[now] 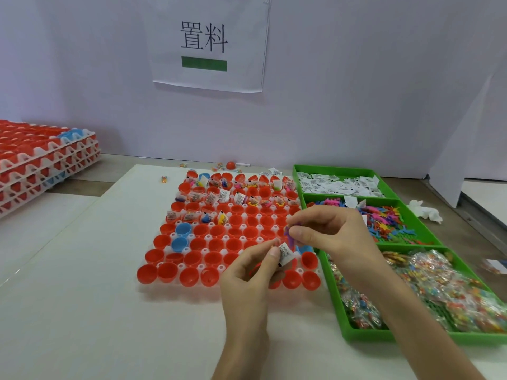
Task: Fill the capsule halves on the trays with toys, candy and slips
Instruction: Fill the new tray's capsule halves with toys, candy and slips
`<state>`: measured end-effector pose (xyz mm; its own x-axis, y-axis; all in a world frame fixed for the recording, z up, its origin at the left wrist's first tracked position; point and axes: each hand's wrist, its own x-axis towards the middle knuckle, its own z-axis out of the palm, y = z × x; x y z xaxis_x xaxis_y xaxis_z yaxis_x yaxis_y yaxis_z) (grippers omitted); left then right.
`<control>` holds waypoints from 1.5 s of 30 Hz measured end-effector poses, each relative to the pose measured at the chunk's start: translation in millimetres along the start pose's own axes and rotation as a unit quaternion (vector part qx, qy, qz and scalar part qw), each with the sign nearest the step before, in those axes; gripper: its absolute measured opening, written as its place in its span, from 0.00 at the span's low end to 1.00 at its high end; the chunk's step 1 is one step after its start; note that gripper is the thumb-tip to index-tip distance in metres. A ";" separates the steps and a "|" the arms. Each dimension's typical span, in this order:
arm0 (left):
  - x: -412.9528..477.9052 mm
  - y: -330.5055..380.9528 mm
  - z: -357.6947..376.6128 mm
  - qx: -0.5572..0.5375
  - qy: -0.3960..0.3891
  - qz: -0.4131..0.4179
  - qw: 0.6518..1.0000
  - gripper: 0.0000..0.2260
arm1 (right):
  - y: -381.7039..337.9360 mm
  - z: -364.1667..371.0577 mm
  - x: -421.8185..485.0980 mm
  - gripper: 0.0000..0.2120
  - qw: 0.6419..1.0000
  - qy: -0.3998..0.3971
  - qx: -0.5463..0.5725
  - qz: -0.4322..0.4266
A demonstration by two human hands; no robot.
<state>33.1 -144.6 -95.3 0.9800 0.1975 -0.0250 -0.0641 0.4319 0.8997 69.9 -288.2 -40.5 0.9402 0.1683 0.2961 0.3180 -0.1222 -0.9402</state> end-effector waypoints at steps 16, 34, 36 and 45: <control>1.2 -1.1 -3.7 -0.025 0.002 -0.004 1.000 0.11 | 50.0 -90.5 13.8 0.10 0.882 0.296 -0.357 0.084; 2.0 -2.0 -4.0 -0.012 -0.001 -0.014 1.000 0.11 | 63.7 -68.0 19.5 0.18 0.881 -0.013 -0.446 0.156; 2.0 -1.9 -4.0 -0.014 -0.003 -0.015 1.000 0.11 | 62.5 -70.9 19.3 0.19 0.890 0.019 -0.428 0.154; 3.1 -4.3 -4.1 -0.012 -0.006 -0.024 1.000 0.12 | 42.0 -66.7 14.9 0.07 0.966 0.175 -0.179 0.062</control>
<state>35.6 -142.3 -101.0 0.9844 0.1645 -0.0631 -0.0202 0.4610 0.8872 105.4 -356.1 -64.4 0.9375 -0.2023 0.2831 0.1635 -0.4621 -0.8716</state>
